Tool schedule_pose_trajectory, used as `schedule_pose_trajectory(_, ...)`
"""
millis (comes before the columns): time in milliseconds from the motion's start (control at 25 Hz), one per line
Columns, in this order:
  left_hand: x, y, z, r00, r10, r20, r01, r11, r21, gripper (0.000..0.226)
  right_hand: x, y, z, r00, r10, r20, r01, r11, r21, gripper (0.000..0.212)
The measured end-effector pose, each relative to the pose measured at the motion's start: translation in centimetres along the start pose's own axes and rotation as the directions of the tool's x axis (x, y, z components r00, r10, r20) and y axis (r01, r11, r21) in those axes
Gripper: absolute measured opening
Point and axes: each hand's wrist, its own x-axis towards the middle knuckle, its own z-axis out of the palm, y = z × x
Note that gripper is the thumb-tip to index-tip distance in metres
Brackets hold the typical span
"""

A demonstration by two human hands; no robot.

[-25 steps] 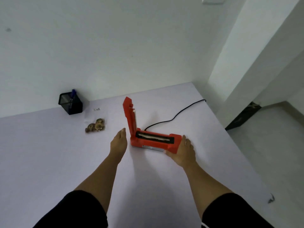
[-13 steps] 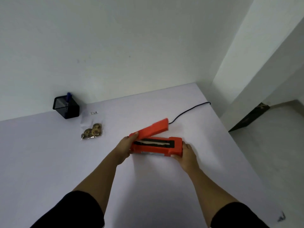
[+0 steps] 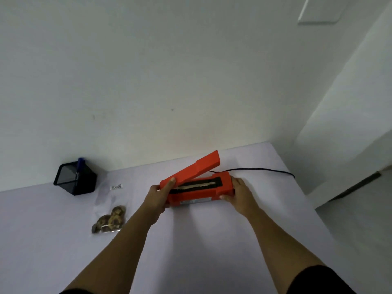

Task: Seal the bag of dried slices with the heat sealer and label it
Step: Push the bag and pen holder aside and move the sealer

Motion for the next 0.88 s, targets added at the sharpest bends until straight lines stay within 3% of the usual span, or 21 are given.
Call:
schedule_pose_trajectory(280, 6.7, 4.0, 0.7, 0.999, 0.042, -0.006, -0.042, 0.999, 0.010, 0.082, 9.0, 0.0, -0.2, 0.998, -0.069, 0.013, 0.069, 0.997, -0.020, 0.071)
schedule_pose_trajectory(560, 9.1, 5.0, 0.8, 0.999, 0.050, 0.005, -0.050, 0.999, 0.000, 0.078, 12.4, -0.2, -0.8, 0.995, -0.086, 0.046, 0.090, 0.991, -0.095, 0.081)
schedule_pose_trajectory(720, 8.0, 4.6, 0.4, 0.999, 0.025, -0.037, -0.022, 0.996, 0.092, 0.087, 10.5, -1.0, -0.6, 0.999, -0.030, 0.012, 0.032, 0.982, -0.184, 0.099)
schedule_pose_trajectory(880, 4.3, 4.6, -0.4, 0.967, 0.166, -0.191, -0.092, 0.933, 0.348, 0.074, 5.9, -2.3, -1.2, 0.997, -0.043, -0.064, 0.024, 0.960, -0.279, 0.076)
